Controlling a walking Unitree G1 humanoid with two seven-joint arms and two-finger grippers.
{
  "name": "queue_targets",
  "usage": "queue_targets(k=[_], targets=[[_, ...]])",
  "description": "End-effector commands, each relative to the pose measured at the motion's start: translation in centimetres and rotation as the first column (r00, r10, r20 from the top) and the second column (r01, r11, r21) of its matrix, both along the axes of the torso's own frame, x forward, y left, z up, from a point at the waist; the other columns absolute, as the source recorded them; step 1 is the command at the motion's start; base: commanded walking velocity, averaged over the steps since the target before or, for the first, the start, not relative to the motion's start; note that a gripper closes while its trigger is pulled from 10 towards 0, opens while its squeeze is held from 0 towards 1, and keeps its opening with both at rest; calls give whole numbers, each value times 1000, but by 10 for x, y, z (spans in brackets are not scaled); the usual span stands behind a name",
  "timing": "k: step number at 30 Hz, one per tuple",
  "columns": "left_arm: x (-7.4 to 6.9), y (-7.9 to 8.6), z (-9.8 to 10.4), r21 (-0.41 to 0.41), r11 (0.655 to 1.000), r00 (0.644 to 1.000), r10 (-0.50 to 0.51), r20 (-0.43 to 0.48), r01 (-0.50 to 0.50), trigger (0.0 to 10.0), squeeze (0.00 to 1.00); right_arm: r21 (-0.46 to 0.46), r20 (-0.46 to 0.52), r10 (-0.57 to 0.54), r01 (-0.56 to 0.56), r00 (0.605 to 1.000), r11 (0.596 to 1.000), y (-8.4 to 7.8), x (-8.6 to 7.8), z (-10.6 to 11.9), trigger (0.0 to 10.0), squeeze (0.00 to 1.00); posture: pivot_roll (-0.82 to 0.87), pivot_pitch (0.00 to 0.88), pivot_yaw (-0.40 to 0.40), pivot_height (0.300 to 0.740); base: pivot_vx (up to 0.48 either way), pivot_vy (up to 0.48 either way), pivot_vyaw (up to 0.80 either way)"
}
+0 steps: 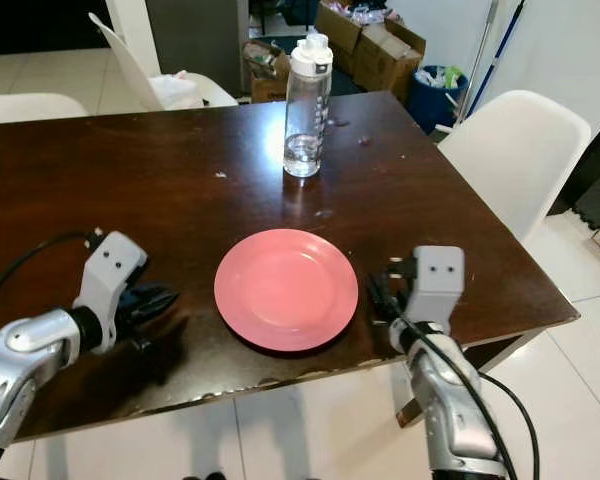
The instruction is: Setting the table
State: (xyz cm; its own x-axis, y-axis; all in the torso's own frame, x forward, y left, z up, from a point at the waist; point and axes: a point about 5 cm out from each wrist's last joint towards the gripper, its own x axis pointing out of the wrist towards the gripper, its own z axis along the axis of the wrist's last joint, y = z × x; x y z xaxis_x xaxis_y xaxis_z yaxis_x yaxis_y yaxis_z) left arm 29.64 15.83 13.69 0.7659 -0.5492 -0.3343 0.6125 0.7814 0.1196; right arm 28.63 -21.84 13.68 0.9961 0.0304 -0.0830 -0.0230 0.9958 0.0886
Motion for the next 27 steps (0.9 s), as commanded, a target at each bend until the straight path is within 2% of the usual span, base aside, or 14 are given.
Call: queue_targets(k=[1,5,9,13,18,19,20,22,27], targets=[[0,-8,-3,3,1000,999,-24,-23,24,10000,0,24,-8,-17,17,1000,1000,-4,-2,-4,10000,0,-64,88,105,740,0,0,0],[7,-25,-2,-19,1000,1000,-16,-21,16,10000,0,90,31,2,-5,1000,996,-4,2,-1,10000,0,-62,91,114,740,0,0,0],[21,-39,16,-117,993,999,30,38,-25,10000,0,149,75,49,-60,996,987,0,9,5,10000,0,-51,100,124,740,0,0,0],[25,-49,20,-126,992,999,11,44,-5,10000,0,191,92,72,-89,993,978,5,16,8,10000,0,-44,105,131,740,0,0,0],[24,-50,4,-92,996,1000,-6,-13,5,10000,0,278,121,69,-100,990,955,8,22,10,10000,0,-40,109,138,740,0,0,0],[20,-51,-3,-95,995,998,-29,-50,24,10000,0,312,139,67,-108,988,944,8,23,11,10000,0,-37,111,139,740,0,0,0],[10,-51,-19,-88,993,989,-86,-123,76,10000,0,366,175,58,-120,983,923,6,22,15,10000,0,-36,113,142,740,0,0,0],[7,-50,-25,-82,992,984,-102,-144,91,10000,0,380,187,54,-123,981,917,4,22,16,10000,0,-36,113,142,740,0,0,0],[4,-42,-50,42,996,981,-75,-178,84,10000,0,388,214,57,-138,975,911,1,20,19,10000,0,-39,114,147,740,0,0,0]])
